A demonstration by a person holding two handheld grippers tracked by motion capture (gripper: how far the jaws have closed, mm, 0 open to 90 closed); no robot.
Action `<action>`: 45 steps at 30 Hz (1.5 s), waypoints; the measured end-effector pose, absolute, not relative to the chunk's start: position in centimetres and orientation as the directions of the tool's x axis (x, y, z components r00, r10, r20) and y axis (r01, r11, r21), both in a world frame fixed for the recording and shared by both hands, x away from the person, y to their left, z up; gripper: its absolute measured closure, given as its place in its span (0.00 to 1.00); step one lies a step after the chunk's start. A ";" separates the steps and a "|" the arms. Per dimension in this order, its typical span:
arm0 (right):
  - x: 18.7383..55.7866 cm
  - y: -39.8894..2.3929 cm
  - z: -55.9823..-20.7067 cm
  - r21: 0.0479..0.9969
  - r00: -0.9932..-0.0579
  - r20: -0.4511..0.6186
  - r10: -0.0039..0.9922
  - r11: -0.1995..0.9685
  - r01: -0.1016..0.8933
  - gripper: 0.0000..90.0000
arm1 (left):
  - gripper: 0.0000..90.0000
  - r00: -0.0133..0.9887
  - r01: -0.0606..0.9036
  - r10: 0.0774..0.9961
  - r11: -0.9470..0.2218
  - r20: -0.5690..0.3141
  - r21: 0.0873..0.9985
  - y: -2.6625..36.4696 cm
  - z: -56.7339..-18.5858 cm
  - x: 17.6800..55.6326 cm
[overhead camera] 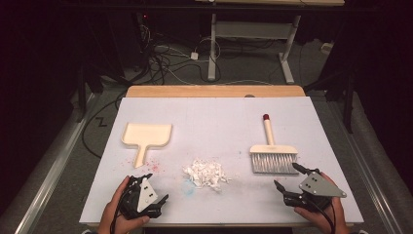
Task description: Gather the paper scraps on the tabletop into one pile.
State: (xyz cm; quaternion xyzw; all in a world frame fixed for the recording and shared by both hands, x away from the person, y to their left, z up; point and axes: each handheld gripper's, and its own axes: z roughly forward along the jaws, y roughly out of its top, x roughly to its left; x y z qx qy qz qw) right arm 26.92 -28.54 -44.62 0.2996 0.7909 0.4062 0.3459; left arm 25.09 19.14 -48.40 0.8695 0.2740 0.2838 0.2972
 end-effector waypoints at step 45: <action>26.5 -27.7 -44.5 0.834 -0.611 -0.348 0.711 0.533 0.146 0.18 | 0.18 0.687 0.311 0.649 -0.669 0.327 0.675 18.9 -48.3 25.3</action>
